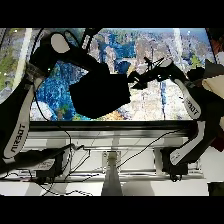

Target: Fold the clothes and pants, and hang the long-sleeved shirts on hangers.

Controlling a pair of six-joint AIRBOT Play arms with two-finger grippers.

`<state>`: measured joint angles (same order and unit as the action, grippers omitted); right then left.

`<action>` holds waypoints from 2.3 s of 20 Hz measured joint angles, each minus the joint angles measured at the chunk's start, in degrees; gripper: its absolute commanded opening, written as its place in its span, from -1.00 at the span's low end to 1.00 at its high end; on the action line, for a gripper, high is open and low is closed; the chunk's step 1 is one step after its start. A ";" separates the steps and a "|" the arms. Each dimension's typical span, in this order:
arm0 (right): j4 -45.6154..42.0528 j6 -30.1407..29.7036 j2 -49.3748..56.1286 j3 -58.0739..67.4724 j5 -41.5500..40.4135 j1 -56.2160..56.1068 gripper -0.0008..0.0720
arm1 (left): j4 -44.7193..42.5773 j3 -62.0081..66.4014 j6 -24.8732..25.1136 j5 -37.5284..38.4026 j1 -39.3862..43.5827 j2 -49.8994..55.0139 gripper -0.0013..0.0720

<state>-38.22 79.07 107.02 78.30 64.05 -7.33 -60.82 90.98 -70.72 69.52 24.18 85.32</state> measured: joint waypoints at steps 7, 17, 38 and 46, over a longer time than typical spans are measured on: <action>0.22 0.48 1.86 0.02 -4.04 -7.50 -0.94 | -0.04 0.00 -0.04 0.39 0.00 -0.04 -0.35; -6.14 -3.78 -12.87 9.68 -9.46 0.85 -0.94 | -2.99 0.00 -0.46 -7.10 -3.87 -10.91 -0.94; -48.06 23.26 -50.07 8.48 21.51 75.30 0.94 | -8.00 0.02 -0.46 -8.04 -8.50 -31.87 -0.94; -42.23 18.99 -49.79 7.76 20.61 70.44 -0.54 | -8.13 0.02 -0.46 -8.02 -8.50 -31.87 -0.94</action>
<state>-80.44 98.06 57.23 86.06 84.66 63.11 -68.95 91.00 -71.18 61.49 15.68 53.45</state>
